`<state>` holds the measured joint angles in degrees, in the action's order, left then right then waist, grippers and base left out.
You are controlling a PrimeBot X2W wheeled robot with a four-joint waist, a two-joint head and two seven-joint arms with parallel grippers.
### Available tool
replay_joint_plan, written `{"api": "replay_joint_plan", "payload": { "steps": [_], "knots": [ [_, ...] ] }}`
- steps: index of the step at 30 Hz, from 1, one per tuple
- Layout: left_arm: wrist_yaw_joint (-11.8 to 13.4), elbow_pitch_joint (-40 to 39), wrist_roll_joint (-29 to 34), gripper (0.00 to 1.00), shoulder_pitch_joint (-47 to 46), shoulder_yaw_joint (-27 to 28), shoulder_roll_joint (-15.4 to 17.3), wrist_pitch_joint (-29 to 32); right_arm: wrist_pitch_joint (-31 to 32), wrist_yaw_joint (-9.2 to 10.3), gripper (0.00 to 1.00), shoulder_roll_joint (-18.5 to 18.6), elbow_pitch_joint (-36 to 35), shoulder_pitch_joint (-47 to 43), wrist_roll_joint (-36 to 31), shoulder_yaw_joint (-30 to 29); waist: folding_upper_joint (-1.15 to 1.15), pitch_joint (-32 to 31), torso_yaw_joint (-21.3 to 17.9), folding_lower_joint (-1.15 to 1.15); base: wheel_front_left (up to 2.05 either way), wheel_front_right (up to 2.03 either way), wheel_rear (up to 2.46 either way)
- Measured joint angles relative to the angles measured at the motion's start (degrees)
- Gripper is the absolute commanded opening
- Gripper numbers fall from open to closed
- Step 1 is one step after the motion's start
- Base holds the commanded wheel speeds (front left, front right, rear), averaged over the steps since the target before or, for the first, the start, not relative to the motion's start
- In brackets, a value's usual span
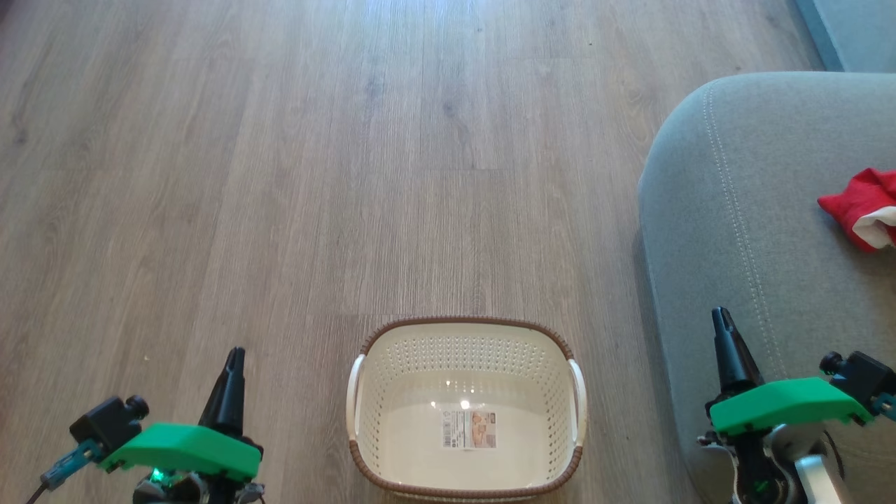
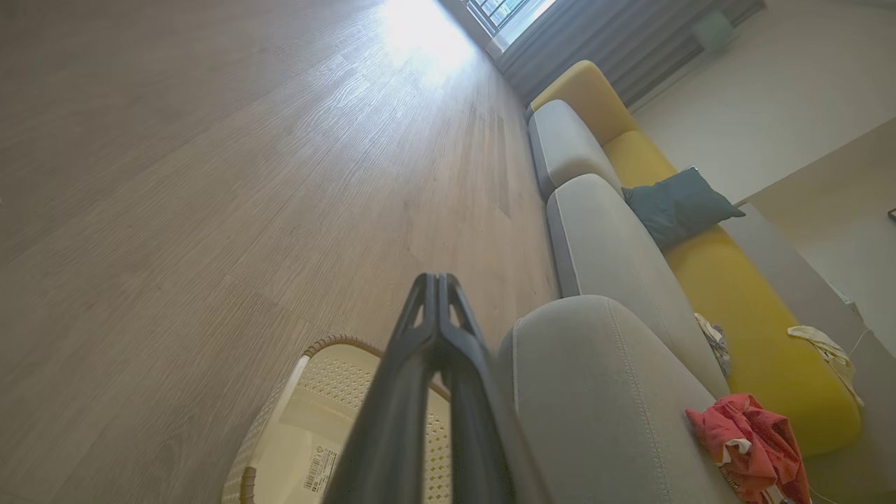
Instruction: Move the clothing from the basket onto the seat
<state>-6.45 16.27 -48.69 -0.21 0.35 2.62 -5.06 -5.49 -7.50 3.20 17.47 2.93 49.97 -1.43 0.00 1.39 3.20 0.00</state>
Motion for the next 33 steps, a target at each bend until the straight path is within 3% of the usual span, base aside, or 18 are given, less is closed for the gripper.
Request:
{"api": "replay_joint_plan", "payload": {
  "steps": [33],
  "knots": [
    [-0.4,-0.1,-21.0,0.0,-1.2,1.9,-0.1,5.6,5.4,0.01,0.0,0.0,-0.6,0.0,20.5,-2.5,0.0,-0.6,-1.6,0.0,0.0,0.0,0.0]
  ]
}}
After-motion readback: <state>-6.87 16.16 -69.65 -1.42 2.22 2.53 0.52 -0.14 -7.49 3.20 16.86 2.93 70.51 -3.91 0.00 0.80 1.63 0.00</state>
